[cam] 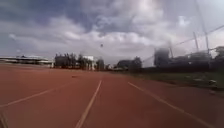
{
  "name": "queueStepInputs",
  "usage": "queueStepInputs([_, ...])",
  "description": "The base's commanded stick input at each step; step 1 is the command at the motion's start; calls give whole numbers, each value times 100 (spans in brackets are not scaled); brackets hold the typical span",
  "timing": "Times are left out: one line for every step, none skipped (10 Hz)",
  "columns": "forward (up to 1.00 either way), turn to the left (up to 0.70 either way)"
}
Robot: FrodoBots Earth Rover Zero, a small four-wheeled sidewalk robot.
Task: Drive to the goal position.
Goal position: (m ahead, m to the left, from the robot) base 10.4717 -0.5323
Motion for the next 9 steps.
queueStepInputs([70, 0])
queueStepInputs([70, 0])
queueStepInputs([70, 0])
queueStepInputs([70, 0])
queueStepInputs([70, 0])
queueStepInputs([70, 0])
queueStepInputs([70, 0])
queueStepInputs([70, 0])
queueStepInputs([70, 0])
